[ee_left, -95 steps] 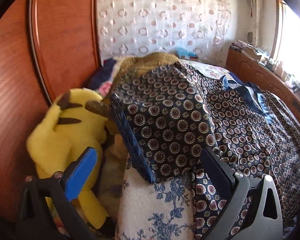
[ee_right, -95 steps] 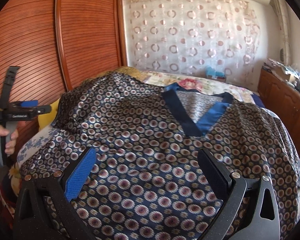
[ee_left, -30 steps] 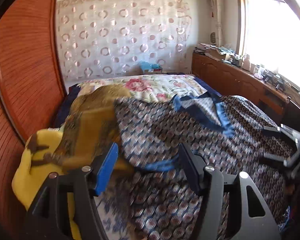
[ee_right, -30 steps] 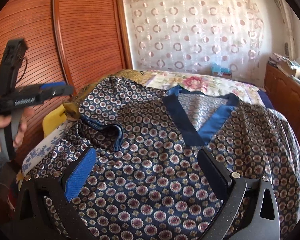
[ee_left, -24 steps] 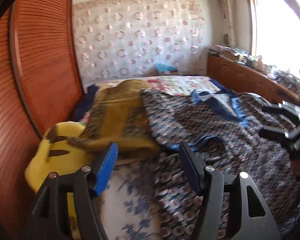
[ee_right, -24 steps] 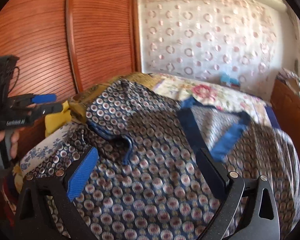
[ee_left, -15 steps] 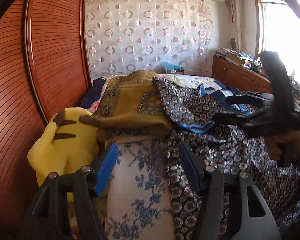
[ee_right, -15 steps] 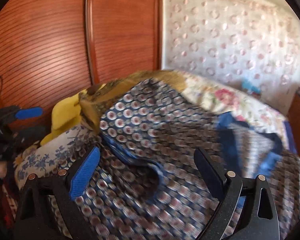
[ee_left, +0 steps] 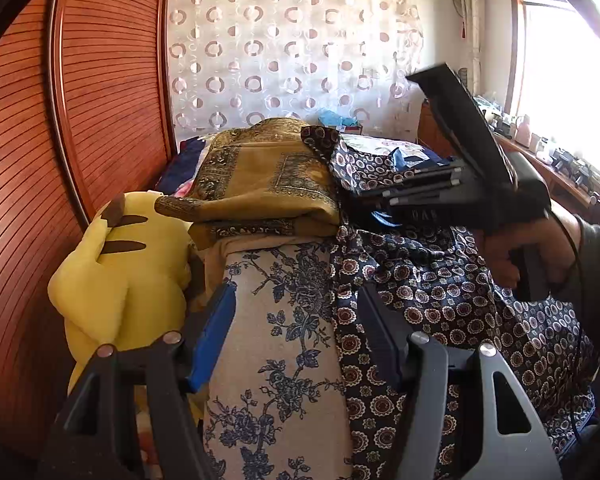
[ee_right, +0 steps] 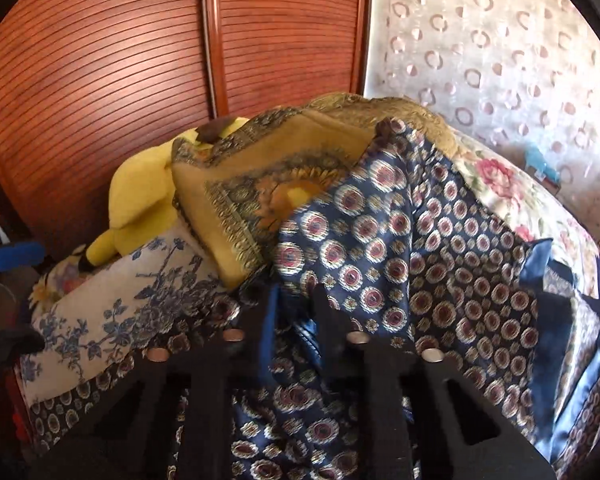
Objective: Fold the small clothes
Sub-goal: 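Fold the held side over toward the shirt center, open the left tool, then grasp the opposite side edge of the shirt with the right tool, then fold the held side toward the shirt center, open the right tool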
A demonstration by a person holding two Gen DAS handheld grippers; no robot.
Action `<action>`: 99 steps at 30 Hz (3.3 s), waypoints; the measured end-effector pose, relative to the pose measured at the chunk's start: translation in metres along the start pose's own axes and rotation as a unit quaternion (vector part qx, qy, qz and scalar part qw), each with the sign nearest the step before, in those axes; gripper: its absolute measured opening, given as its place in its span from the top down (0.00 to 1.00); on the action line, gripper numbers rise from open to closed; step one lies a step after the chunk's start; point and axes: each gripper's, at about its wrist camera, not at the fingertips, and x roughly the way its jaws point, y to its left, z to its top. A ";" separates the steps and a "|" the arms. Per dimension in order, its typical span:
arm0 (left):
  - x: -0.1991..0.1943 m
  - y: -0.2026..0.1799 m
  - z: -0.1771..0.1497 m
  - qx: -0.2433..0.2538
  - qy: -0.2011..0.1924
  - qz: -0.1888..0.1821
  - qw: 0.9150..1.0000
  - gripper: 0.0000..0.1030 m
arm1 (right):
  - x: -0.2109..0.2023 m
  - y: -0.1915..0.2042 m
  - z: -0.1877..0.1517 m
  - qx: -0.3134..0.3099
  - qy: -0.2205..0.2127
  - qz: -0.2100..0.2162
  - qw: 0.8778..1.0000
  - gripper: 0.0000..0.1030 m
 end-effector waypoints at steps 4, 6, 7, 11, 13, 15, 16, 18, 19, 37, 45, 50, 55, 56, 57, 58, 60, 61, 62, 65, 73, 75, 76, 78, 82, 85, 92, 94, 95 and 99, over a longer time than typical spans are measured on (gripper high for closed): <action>-0.002 -0.004 0.000 -0.003 -0.003 -0.009 1.000 0.39 | -0.012 -0.015 0.007 0.015 -0.021 -0.013 1.000 0.92; -0.003 -0.007 0.001 -0.001 -0.004 -0.012 1.000 0.39 | -0.019 -0.028 0.011 0.030 -0.029 -0.033 0.999 0.92; -0.002 -0.009 0.003 0.000 -0.005 -0.014 1.000 0.39 | -0.022 -0.036 0.012 0.042 -0.030 -0.040 0.998 0.92; -0.001 -0.018 0.007 0.004 -0.006 -0.021 1.000 0.39 | -0.028 -0.070 0.017 0.078 -0.032 -0.096 0.992 0.72; 0.002 -0.022 0.009 0.007 -0.004 -0.025 1.000 0.39 | -0.032 -0.081 0.019 0.085 -0.033 -0.106 0.990 0.60; 0.005 -0.028 0.012 0.010 -0.001 -0.029 1.000 0.39 | -0.043 -0.090 0.016 0.092 -0.040 -0.115 0.988 0.49; 0.007 -0.031 0.014 0.012 0.000 -0.031 0.999 0.39 | -0.049 -0.094 0.013 0.097 -0.044 -0.117 0.987 0.45; 0.010 -0.036 0.017 0.015 0.001 -0.034 0.999 0.39 | -0.064 -0.101 0.007 0.106 -0.052 -0.116 0.986 0.44; 0.012 -0.039 0.019 0.017 0.001 -0.037 0.999 0.39 | -0.069 -0.103 0.002 0.106 -0.055 -0.115 0.986 0.44; 0.071 -0.116 0.046 0.075 0.048 -0.072 0.993 0.39 | -0.206 -0.168 -0.165 0.170 -0.044 -0.187 0.967 0.44; 0.093 -0.146 0.051 0.096 0.075 -0.095 0.988 0.39 | -0.266 -0.224 -0.235 0.227 -0.038 -0.259 0.938 0.35; 0.109 -0.163 0.052 0.114 0.097 -0.100 0.984 0.39 | -0.286 -0.261 -0.269 0.262 -0.021 -0.289 0.920 0.35; 0.124 -0.171 0.049 0.123 0.118 -0.095 0.981 0.39 | -0.293 -0.292 -0.298 0.309 -0.005 -0.282 0.908 0.35; 0.126 -0.172 0.048 0.124 0.121 -0.095 0.980 0.39 | -0.294 -0.297 -0.303 0.318 -0.002 -0.278 0.907 0.35; 0.127 -0.173 0.047 0.126 0.124 -0.094 0.980 0.39 | -0.294 -0.302 -0.307 0.327 -0.001 -0.271 0.905 0.35; 0.129 -0.174 0.046 0.127 0.128 -0.094 0.979 0.39 | -0.294 -0.307 -0.311 0.337 0.002 -0.263 0.904 0.35; 0.128 -0.174 0.046 0.125 0.128 -0.097 0.979 0.39 | -0.294 -0.313 -0.316 0.351 0.005 -0.251 0.902 0.35; 0.129 -0.174 0.046 0.124 0.129 -0.098 0.979 0.38 | -0.293 -0.315 -0.318 0.356 0.006 -0.246 0.901 0.35; 0.129 -0.173 0.047 0.123 0.130 -0.101 0.979 0.38 | -0.294 -0.317 -0.320 0.362 0.007 -0.238 0.901 0.35; 0.130 -0.173 0.047 0.124 0.134 -0.108 0.977 0.31 | -0.292 -0.319 -0.323 0.365 0.011 -0.224 0.904 0.39; 0.135 -0.182 0.045 0.138 0.143 -0.114 0.973 0.10 | -0.287 -0.303 -0.318 0.334 0.020 -0.214 0.918 0.81; 0.135 -0.181 0.045 0.137 0.144 -0.114 0.973 0.09 | -0.286 -0.299 -0.316 0.320 0.028 -0.232 0.918 0.88; 0.135 -0.182 0.045 0.137 0.145 -0.113 0.973 0.06 | -0.285 -0.298 -0.315 0.313 0.030 -0.239 0.919 0.92; 0.138 -0.182 0.045 0.135 0.148 -0.109 0.974 0.01 | -0.286 -0.296 -0.314 0.302 0.032 -0.248 0.920 0.98; 0.141 -0.180 0.045 0.132 0.151 -0.108 0.974 0.00 | -0.289 -0.289 -0.307 0.283 0.023 -0.251 0.925 1.00; 0.141 -0.180 0.046 0.131 0.152 -0.107 0.974 0.00 | -0.294 -0.283 -0.296 0.268 0.007 -0.255 0.929 1.00; 0.141 -0.178 0.046 0.121 0.152 -0.096 0.976 0.00 | -0.299 -0.260 -0.254 0.222 -0.038 -0.248 0.942 1.00; 0.140 -0.176 0.045 0.120 0.152 -0.095 0.977 0.00 | -0.292 -0.252 -0.241 0.207 -0.044 -0.239 0.948 1.00; 0.139 -0.175 0.045 0.118 0.150 -0.093 0.977 0.00 | -0.288 -0.247 -0.235 0.201 -0.046 -0.234 0.950 1.00; 0.124 -0.170 0.048 0.116 0.117 -0.081 0.983 0.00 | -0.260 -0.227 -0.214 0.172 -0.045 -0.209 0.962 1.00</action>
